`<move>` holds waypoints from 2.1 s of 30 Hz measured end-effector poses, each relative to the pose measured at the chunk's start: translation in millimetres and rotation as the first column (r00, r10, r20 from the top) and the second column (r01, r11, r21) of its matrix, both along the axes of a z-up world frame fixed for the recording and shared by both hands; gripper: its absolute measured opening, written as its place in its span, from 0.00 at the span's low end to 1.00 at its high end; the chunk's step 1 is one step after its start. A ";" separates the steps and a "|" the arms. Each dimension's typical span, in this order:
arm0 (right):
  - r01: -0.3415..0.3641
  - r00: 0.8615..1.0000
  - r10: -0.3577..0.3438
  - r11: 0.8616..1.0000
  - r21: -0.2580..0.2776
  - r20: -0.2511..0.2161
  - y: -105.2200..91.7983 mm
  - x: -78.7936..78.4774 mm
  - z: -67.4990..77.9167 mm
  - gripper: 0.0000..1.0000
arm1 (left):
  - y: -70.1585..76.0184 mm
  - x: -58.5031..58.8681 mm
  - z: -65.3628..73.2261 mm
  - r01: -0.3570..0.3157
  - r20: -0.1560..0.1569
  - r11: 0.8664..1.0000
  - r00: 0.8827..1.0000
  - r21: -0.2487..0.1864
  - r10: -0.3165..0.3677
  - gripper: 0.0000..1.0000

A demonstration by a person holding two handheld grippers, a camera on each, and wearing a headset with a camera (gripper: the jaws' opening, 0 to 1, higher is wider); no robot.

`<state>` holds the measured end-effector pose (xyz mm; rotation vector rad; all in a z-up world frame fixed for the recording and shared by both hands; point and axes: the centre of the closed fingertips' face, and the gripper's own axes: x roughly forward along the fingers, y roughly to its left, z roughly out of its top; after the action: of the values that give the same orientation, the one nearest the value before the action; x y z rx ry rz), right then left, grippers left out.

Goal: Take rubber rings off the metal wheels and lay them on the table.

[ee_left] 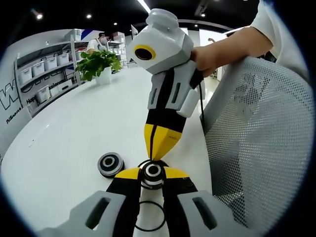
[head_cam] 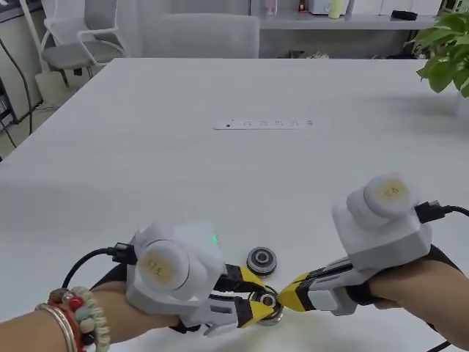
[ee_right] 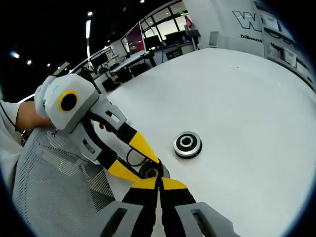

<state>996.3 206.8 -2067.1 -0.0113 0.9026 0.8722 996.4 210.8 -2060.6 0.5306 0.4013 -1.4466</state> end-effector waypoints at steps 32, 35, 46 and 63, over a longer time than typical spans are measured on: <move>0.057 0.998 -0.056 0.998 0.036 -0.025 -11.9 3.3 2.3 0.00 | 33.9 -22.0 82.4 0.055 0.039 0.998 0.998 -0.042 -0.054 0.83; 0.063 0.997 -0.062 0.998 0.030 -0.037 -13.6 2.9 -0.1 0.00 | 52.6 -19.1 83.6 0.013 0.034 1.000 0.999 -0.020 -0.013 0.85; 0.091 0.994 -0.088 0.995 0.036 -0.070 -17.8 2.3 -2.0 0.00 | 105.2 -13.6 82.3 -0.121 0.048 0.993 0.992 0.019 0.120 0.88; 0.127 0.989 -0.123 0.991 0.052 -0.085 -23.7 4.4 -1.1 0.00 | 130.0 -13.7 82.8 -0.287 -0.029 0.953 0.958 -0.094 0.286 0.89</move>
<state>1000.7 183.1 -2068.2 0.1297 0.9441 0.7854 982.7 340.7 -1977.8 0.3659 0.4002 -1.1833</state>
